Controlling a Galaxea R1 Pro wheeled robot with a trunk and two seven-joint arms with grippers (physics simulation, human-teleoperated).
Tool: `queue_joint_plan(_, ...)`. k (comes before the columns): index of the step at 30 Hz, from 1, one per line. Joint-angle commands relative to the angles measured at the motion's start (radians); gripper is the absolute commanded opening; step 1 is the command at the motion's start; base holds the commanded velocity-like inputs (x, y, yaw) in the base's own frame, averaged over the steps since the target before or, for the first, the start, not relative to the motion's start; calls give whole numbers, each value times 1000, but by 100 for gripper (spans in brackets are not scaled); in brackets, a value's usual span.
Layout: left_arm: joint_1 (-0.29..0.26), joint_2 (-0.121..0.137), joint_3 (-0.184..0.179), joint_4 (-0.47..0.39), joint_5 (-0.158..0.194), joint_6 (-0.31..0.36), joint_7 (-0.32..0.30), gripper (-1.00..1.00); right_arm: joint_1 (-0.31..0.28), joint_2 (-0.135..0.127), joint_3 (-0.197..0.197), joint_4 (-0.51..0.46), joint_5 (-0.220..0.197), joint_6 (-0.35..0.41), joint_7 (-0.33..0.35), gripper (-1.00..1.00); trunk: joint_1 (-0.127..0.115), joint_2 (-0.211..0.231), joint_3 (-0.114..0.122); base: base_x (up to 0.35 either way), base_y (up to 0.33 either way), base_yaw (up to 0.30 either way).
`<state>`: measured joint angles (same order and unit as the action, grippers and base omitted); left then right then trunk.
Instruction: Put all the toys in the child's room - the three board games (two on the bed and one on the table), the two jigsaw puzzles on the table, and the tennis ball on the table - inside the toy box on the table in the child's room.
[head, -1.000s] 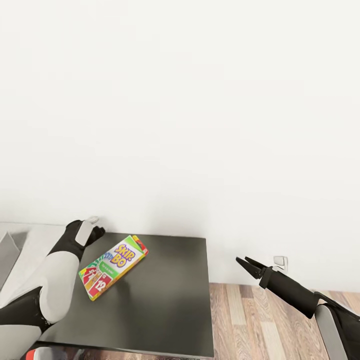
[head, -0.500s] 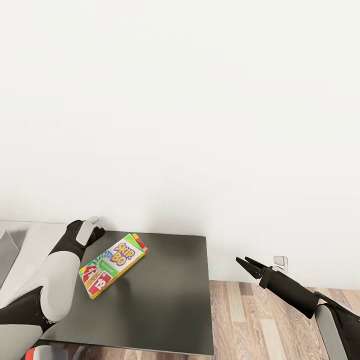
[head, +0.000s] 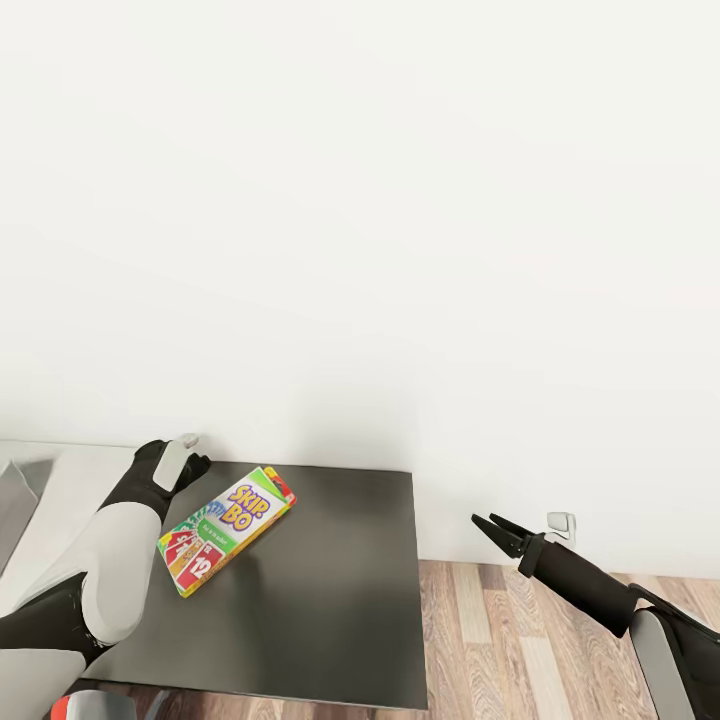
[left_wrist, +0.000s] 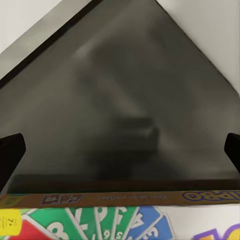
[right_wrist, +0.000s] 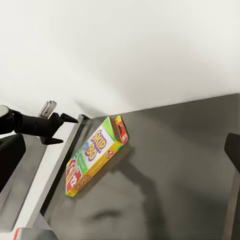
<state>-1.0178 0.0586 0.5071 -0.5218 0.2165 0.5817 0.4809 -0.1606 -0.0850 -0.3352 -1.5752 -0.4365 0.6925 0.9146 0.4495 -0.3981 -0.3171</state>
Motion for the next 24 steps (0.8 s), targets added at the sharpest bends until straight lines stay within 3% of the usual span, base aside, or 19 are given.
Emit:
queue_joint_plan(1, -1, 0, 1, -1, 11, 2, 7, 100, -1, 0, -1, 0, -4, 6, 1, 100, 1, -2, -3, 0, 0, 0)
queue_joint_plan(24, -1, 0, 1, -1, 12, 4, 0, 100, -1, 2, -1, 0, -4, 6, -1, 100, 1, -2, -19, 0, 0, 0)
